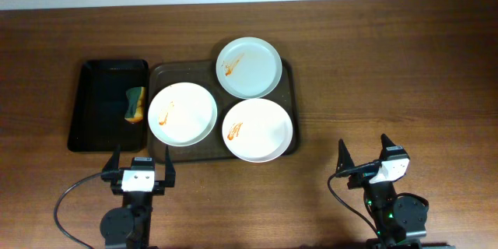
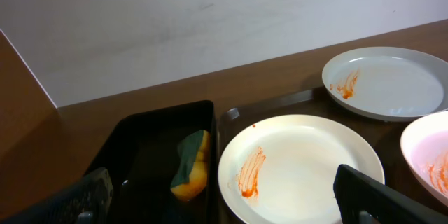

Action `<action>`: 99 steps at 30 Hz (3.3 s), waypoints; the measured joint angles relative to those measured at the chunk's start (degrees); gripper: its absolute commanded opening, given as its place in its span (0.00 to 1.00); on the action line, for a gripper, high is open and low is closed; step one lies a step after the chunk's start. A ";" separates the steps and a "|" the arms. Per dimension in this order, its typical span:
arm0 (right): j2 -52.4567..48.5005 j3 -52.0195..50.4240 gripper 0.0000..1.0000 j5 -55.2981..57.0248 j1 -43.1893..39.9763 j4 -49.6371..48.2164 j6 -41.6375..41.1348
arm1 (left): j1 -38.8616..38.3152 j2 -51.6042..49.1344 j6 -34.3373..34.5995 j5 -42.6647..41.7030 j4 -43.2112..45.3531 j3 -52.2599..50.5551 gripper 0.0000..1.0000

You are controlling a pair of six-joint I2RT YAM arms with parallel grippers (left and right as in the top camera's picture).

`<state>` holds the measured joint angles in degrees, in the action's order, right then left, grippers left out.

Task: Clean dirty plates on tray and stack at the side

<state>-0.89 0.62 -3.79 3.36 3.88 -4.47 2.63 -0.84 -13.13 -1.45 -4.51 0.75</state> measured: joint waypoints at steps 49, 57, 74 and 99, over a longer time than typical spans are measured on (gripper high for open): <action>0.00 -0.02 0.98 -4.04 0.00 -2.38 -1.44 | 0.00 0.00 0.00 1.27 -0.02 0.00 0.99; 0.02 0.04 0.98 -13.09 0.00 -6.34 -1.62 | 0.00 0.00 0.55 -3.13 3.98 -0.07 0.99; -42.64 30.38 0.99 -15.89 0.00 -0.68 -1.55 | 0.00 -32.35 2.47 -10.27 -1.36 23.67 0.99; -84.02 67.04 0.98 -15.89 11.58 24.00 -6.27 | 5.95 -86.62 7.10 -26.53 -41.53 79.30 0.99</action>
<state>-84.90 67.66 -19.68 14.94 27.88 -10.74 8.58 -87.46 -6.02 -27.99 -46.04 80.05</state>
